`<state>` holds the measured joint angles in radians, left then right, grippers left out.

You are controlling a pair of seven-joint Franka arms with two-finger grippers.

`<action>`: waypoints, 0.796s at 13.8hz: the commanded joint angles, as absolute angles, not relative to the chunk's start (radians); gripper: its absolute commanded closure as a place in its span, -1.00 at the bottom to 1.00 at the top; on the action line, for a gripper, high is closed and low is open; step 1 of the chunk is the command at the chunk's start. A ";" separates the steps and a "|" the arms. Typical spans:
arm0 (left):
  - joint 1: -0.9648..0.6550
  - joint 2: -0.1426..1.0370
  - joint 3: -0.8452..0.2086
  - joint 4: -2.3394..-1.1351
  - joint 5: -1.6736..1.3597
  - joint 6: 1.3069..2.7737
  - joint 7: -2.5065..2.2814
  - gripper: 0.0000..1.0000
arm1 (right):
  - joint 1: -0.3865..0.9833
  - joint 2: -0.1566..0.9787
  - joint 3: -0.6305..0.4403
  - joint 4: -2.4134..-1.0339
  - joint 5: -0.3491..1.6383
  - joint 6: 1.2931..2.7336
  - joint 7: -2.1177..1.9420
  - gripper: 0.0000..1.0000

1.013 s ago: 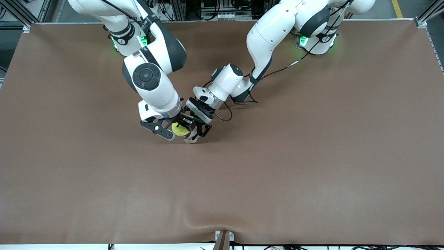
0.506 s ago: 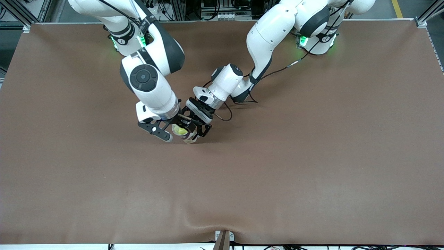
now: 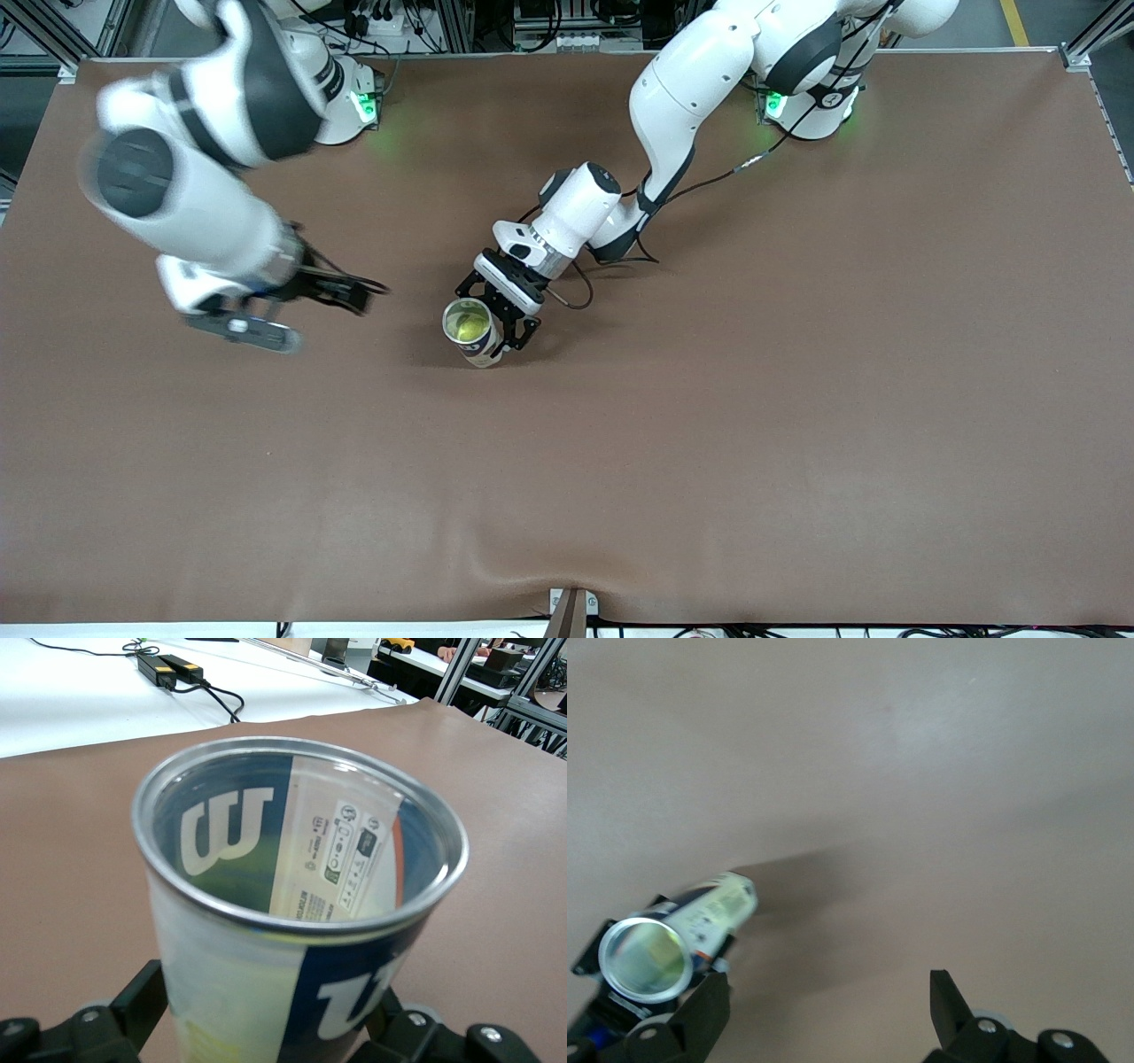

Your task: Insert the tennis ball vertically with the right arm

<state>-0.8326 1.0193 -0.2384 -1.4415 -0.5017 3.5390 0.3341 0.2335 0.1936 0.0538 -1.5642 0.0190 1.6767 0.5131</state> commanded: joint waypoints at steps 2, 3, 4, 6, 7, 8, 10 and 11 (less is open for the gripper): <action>-0.842 1.023 -0.230 -1.434 -0.512 3.553 0.331 -0.91 | 0.120 0.101 0.067 -1.559 0.023 1.553 0.297 -1.00; -0.842 1.022 -0.230 -1.434 -0.514 3.553 0.331 -0.91 | 0.095 0.094 0.067 -1.534 0.023 1.507 0.263 -1.00; -0.844 1.020 -0.230 -1.434 -0.518 3.551 0.333 -0.91 | 0.074 0.092 0.066 -1.502 0.021 1.470 0.235 -1.00; -0.850 1.017 -0.232 -1.436 -0.522 3.551 0.330 -0.91 | 0.040 0.094 0.067 -1.425 0.018 1.404 0.155 -1.00; -0.850 1.014 -0.230 -1.440 -0.522 3.551 0.331 -0.91 | 0.037 0.094 0.067 -1.407 0.017 1.385 0.129 -1.00; -0.850 1.011 -0.232 -1.443 -0.522 3.551 0.331 -0.92 | 0.031 0.094 0.069 -1.405 0.017 1.382 0.126 -1.00; -0.848 1.011 -0.230 -1.450 -0.522 3.550 0.331 -1.00 | 0.031 0.103 0.071 -1.402 0.012 1.388 0.126 -1.00; -0.848 1.009 -0.230 -1.451 -0.520 3.548 0.333 -1.00 | 0.029 0.104 0.071 -1.399 0.014 1.388 0.126 -1.00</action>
